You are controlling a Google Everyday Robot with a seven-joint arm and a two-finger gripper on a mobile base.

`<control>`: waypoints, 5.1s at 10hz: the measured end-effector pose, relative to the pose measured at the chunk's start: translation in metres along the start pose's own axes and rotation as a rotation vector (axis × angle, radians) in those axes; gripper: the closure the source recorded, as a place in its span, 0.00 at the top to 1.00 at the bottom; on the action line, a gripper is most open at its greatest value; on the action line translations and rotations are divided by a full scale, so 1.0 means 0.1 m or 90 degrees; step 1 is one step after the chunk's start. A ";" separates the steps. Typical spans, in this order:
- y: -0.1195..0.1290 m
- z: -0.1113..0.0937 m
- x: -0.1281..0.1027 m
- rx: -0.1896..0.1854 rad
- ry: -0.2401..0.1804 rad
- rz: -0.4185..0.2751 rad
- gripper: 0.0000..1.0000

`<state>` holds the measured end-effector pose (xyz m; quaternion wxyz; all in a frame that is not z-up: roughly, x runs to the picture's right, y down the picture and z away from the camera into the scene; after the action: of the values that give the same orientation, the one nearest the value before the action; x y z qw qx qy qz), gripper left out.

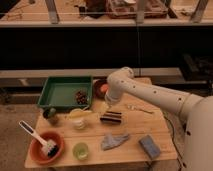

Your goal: Wipe tray with towel

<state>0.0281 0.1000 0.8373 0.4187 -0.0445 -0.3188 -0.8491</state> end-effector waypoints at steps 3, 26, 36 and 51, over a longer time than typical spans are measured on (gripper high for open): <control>0.00 0.00 -0.02 0.001 0.001 -0.004 0.80; -1.10 0.52 -1.43 -0.031 0.001 -0.098 0.00; -1.39 -1.52 -0.03 -0.024 0.190 -0.210 0.00; -1.53 -1.21 2.25 -0.017 0.272 -0.273 0.00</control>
<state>-0.2074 -0.0552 0.7414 0.2868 0.1978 -0.2146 -0.9124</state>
